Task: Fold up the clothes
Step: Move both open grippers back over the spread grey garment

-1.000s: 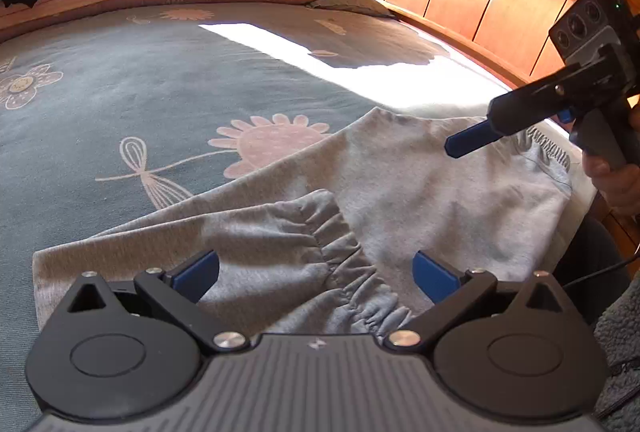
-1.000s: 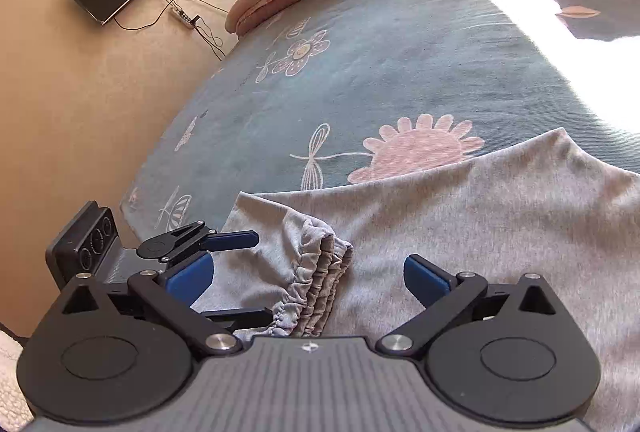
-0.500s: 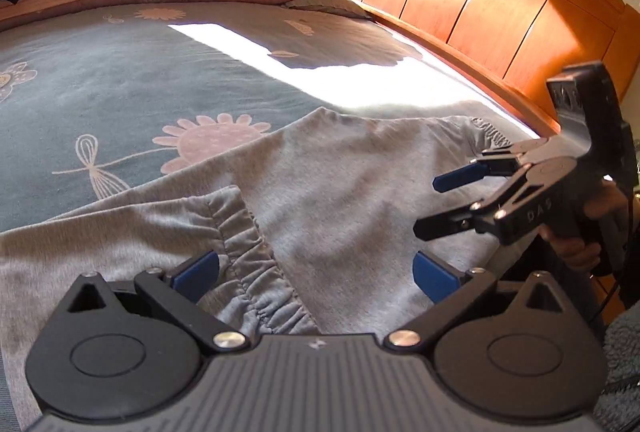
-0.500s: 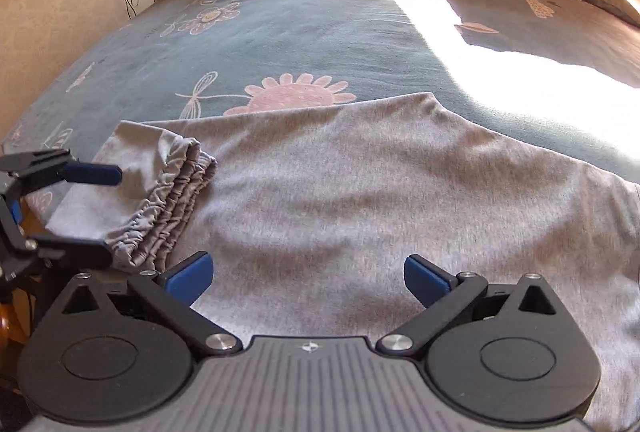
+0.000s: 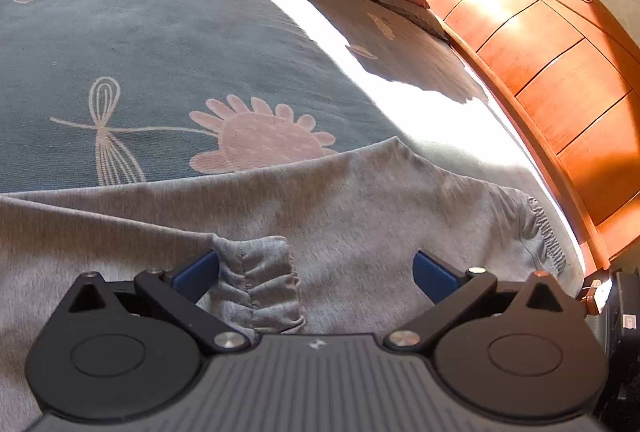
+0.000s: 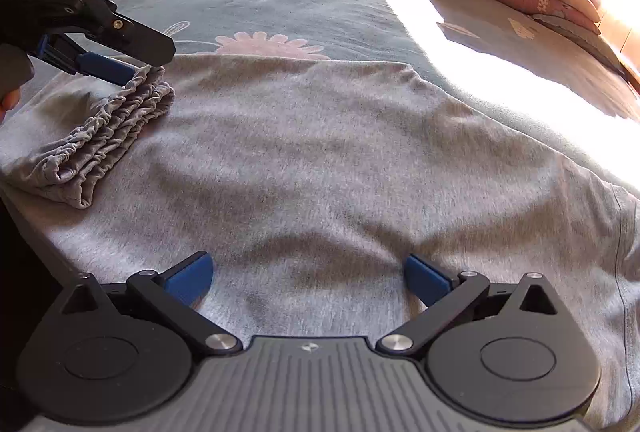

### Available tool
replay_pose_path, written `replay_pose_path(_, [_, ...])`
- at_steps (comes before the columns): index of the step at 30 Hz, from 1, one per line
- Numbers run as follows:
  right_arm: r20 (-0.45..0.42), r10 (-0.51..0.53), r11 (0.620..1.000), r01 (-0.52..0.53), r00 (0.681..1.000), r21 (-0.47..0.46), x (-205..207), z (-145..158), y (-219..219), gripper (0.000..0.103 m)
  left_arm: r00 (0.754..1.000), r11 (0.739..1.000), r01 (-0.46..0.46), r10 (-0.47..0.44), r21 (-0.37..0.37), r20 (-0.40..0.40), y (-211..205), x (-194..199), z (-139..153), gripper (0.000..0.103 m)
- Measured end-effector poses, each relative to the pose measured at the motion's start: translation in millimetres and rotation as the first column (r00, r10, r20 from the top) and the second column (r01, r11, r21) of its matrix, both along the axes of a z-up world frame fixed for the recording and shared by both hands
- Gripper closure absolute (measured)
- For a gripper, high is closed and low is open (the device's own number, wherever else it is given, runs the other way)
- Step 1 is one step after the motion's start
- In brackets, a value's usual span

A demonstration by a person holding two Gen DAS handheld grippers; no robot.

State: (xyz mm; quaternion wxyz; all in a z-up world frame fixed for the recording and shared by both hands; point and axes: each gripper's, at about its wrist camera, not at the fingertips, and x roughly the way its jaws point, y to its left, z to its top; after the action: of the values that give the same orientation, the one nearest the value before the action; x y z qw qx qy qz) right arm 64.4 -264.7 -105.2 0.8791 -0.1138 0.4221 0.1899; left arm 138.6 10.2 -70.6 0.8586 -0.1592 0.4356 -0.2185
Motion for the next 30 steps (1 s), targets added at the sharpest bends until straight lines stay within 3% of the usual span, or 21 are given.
replay_pose_path(5, [0.033, -0.001, 1.0, 0.001, 0.999, 0.016, -4, -1, -2, 0.0, 0.999, 0.999, 0.032, -0.033, 0.04, 0.039, -6, -46, 18, 0.001])
replay_pose_path(12, [0.04, 0.01, 1.0, -0.011, 0.999, 0.019, -4, -2, -2, 0.0, 1.0, 0.994, 0.002, 0.001, 0.111, -0.02, -25, -85, -19, 0.001])
replay_pose_path(14, [0.042, 0.011, 1.0, -0.012, 0.999, 0.019, -4, -3, -2, 0.0, 1.0, 0.991, -0.003, 0.003, 0.135, -0.003, -28, -89, -17, 0.001])
replay_pose_path(19, [0.043, 0.015, 1.0, -0.015, 0.999, 0.019, -2, -5, -3, 0.0, 0.997, 0.993, -0.04, 0.032, 0.11, 0.073, -22, -102, 5, 0.001])
replay_pose_path(22, [0.042, 0.015, 1.0, -0.016, 0.999, 0.019, 0, -5, -4, 0.0, 0.999, 0.995, -0.042, 0.041, 0.092, 0.014, -19, -100, -4, 0.001])
replay_pose_path(25, [0.035, 0.009, 1.0, -0.009, 0.999, 0.013, -1, -4, -3, 0.0, 0.998, 0.991, -0.018, 0.025, 0.132, -0.052, -22, -101, -16, 0.001])
replay_pose_path(30, [0.037, 0.005, 1.0, -0.006, 0.999, 0.012, -2, -4, -3, 0.0, 0.999, 0.998, -0.03, 0.028, 0.058, 0.027, 7, -95, 16, 0.001])
